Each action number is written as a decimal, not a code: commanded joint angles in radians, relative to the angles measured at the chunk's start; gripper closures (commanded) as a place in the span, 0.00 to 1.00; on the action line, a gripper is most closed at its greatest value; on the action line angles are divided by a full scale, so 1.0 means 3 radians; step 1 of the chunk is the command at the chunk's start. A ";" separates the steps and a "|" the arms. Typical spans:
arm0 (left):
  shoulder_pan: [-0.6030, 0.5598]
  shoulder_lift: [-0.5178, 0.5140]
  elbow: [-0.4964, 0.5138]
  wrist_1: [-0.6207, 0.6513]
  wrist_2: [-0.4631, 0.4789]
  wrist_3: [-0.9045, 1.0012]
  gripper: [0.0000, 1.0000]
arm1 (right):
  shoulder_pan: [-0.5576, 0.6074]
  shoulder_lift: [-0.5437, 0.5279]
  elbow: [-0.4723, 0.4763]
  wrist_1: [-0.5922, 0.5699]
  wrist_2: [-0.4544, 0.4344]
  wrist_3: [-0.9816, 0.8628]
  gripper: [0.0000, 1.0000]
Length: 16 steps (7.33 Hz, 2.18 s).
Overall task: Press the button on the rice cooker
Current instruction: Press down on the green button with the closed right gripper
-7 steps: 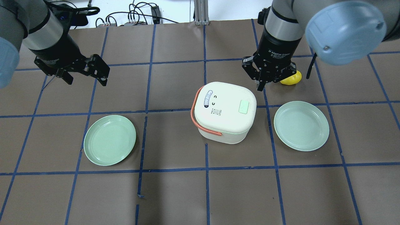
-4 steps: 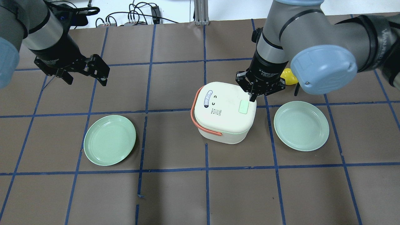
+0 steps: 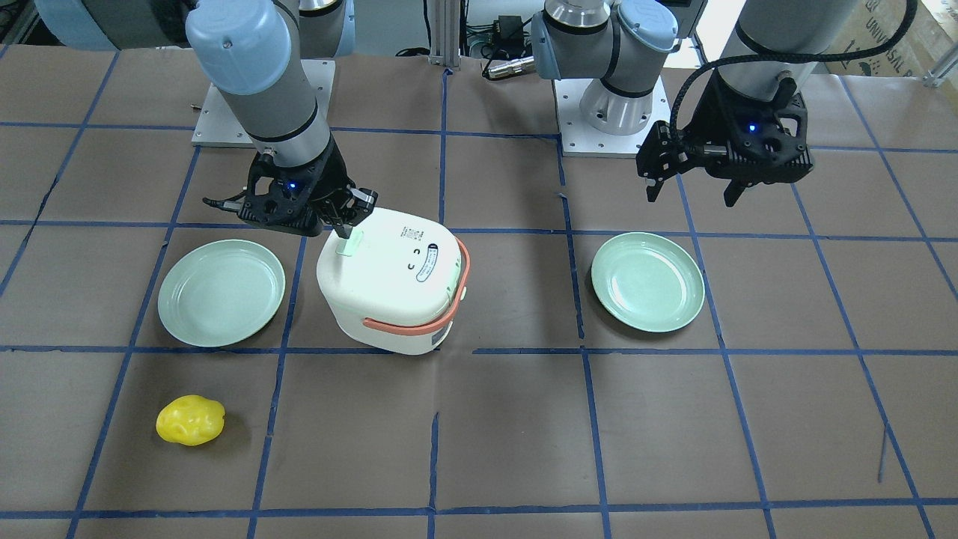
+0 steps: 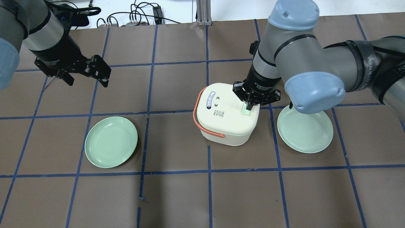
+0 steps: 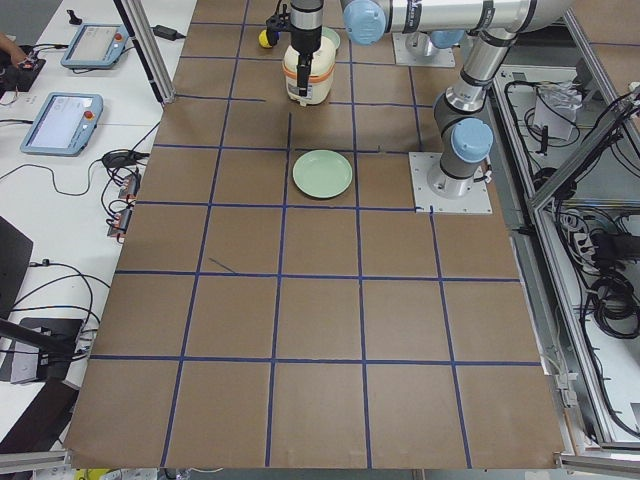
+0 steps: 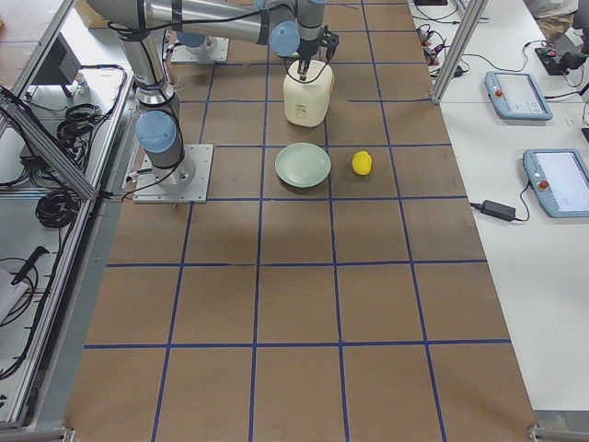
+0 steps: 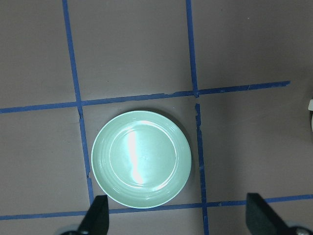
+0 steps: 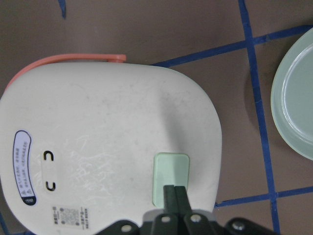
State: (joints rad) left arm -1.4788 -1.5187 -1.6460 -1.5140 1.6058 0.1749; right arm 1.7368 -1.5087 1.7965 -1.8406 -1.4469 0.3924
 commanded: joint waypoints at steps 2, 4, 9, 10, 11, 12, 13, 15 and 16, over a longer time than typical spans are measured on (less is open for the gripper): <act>0.0000 0.0000 0.0000 0.0000 0.0001 0.0000 0.00 | -0.0001 0.0038 -0.0001 -0.0118 -0.0004 0.0001 0.89; 0.0005 0.0000 0.0000 0.0000 0.0001 0.0000 0.00 | -0.0022 0.0049 0.0014 -0.0118 0.0001 0.0006 0.89; 0.0000 0.0000 0.0000 0.0000 0.0006 0.0000 0.00 | -0.0017 0.0059 0.0035 -0.0144 0.0006 0.0006 0.89; 0.0000 0.0000 0.0000 0.0000 0.0006 0.0000 0.00 | -0.0017 0.0059 0.0035 -0.0164 0.0047 0.0006 0.89; 0.0000 0.0000 0.0000 0.0000 0.0006 0.0000 0.00 | -0.0017 0.0079 0.0040 -0.0164 0.0047 0.0001 0.89; 0.0000 0.0000 0.0000 0.0000 0.0006 0.0000 0.00 | -0.0022 0.0100 0.0035 -0.0169 0.0047 0.0001 0.89; 0.0005 0.0000 0.0000 0.0000 0.0006 0.0000 0.00 | -0.0017 0.0100 0.0035 -0.0169 0.0047 0.0001 0.89; 0.0000 0.0000 0.0000 0.0000 0.0006 0.0000 0.00 | -0.0022 0.0105 0.0035 -0.0174 0.0047 0.0001 0.89; 0.0000 0.0000 0.0000 0.0000 0.0006 0.0000 0.00 | -0.0022 0.0105 0.0040 -0.0179 0.0047 0.0006 0.89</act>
State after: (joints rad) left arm -1.4784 -1.5186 -1.6459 -1.5140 1.6076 0.1749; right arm 1.7306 -1.4781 1.8073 -1.8927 -1.4332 0.3930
